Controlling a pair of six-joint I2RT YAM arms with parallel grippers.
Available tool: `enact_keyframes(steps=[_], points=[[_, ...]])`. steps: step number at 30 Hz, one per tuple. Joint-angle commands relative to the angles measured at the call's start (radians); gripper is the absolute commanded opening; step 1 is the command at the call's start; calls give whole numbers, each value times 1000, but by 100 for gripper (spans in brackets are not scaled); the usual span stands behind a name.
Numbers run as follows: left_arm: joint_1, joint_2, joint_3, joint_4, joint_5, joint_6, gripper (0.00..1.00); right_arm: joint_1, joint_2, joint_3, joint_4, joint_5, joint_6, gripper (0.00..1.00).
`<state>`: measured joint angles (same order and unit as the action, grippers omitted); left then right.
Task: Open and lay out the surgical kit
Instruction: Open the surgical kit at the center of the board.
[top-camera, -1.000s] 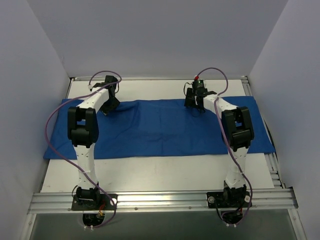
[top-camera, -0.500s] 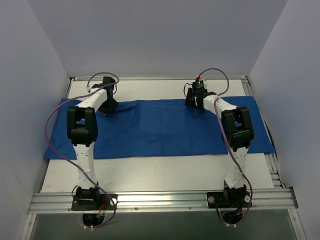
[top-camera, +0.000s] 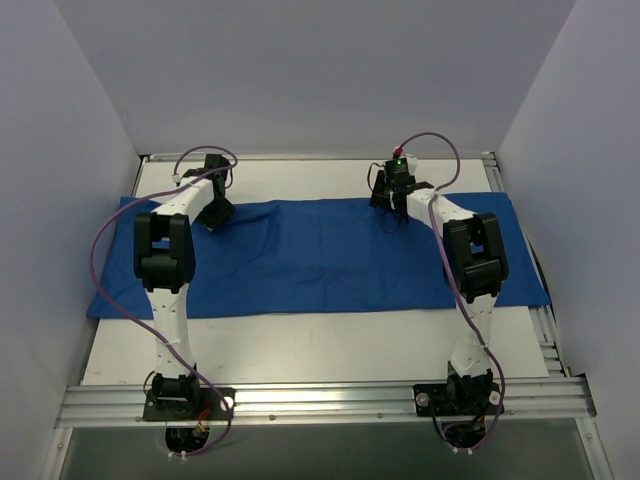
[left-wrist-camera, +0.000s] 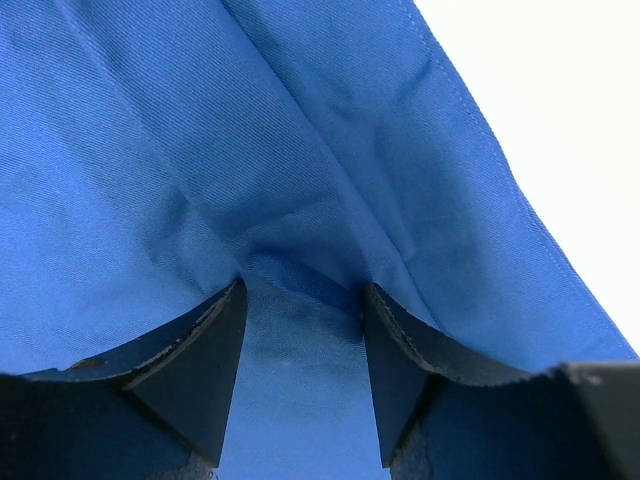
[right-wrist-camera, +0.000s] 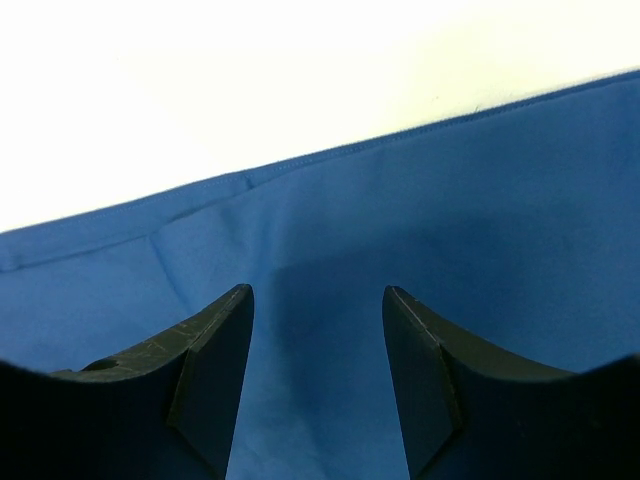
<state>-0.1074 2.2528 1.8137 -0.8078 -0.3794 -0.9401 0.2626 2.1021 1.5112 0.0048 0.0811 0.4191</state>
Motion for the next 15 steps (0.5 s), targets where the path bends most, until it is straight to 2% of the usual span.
enact_keyframes(steps=[1, 8, 15], points=[[25, 24, 12, 5, -13, -6, 58, 1, -4, 46, 24, 42, 9, 50], [25, 39, 35, 2, -4, 3, 53, -6, 15, 60, 20, 101, 35, 50], [25, 48, 53, 4, -15, 12, 37, -11, 25, 60, 43, 117, 61, 50]])
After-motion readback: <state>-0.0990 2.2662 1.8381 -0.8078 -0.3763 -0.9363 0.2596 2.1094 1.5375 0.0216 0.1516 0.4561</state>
